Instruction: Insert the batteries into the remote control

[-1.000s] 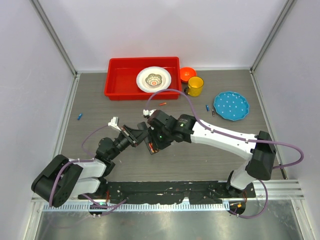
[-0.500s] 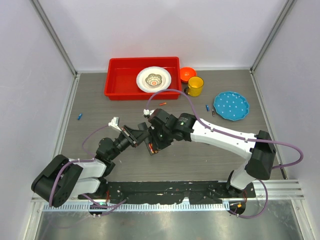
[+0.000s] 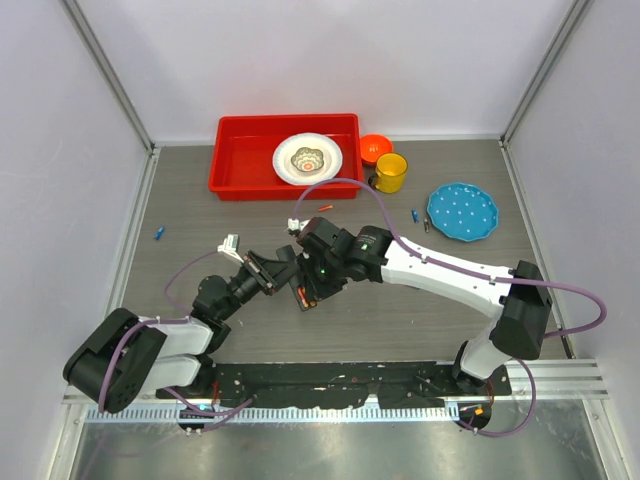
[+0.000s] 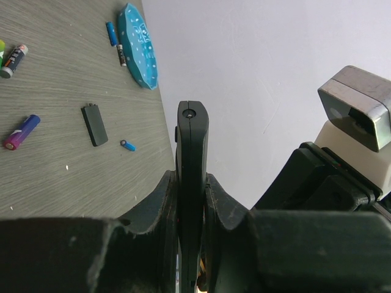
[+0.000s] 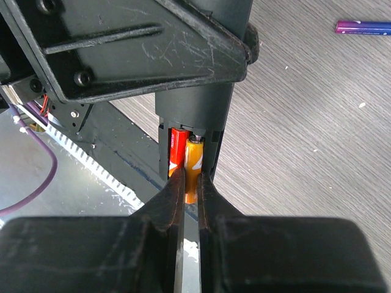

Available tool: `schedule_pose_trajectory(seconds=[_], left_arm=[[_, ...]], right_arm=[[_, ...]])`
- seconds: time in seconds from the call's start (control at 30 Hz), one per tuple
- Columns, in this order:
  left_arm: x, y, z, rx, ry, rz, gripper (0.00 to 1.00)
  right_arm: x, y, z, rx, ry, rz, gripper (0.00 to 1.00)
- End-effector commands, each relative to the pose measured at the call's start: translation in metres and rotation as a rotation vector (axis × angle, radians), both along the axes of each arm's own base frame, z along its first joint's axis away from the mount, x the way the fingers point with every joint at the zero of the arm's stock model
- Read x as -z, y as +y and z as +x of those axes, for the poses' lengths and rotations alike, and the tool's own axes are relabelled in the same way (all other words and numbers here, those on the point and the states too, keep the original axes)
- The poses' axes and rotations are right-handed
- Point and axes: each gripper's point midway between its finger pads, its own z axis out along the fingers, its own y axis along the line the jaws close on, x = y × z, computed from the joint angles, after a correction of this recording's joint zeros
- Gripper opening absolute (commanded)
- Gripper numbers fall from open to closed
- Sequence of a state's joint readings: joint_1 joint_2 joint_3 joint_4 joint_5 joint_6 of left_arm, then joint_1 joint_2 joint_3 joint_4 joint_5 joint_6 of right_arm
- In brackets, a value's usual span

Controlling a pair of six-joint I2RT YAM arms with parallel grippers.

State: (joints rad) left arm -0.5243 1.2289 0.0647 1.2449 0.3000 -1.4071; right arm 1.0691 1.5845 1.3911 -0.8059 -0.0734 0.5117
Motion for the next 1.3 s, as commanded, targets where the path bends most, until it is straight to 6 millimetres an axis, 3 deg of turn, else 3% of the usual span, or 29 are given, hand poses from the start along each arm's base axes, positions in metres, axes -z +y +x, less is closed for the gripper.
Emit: schedule_pose_trajectory(seconds=[0.0, 0.83, 1.27], left_arm=[[-0.0606, 0.0019, -0.0110, 0.020, -0.217, -0.138, 0.00], [-0.0522, 0.0072, -0.0035, -0.034, -0.196, -0.123, 0.00], [-0.0607, 0.0056, -0.0090, -0.008, -0.217, -0.139, 0.00]], right_arm=[[0.0043, -0.0094, -0.0033, 0.011, 0.022, -0.035, 0.10], [-0.0018, -0.0145, -0.0039, 0.030, 0.018, -0.037, 0.17], [0.0040, -0.0120, 0.0018, 0.040, 0.007, -0.058, 0.19]])
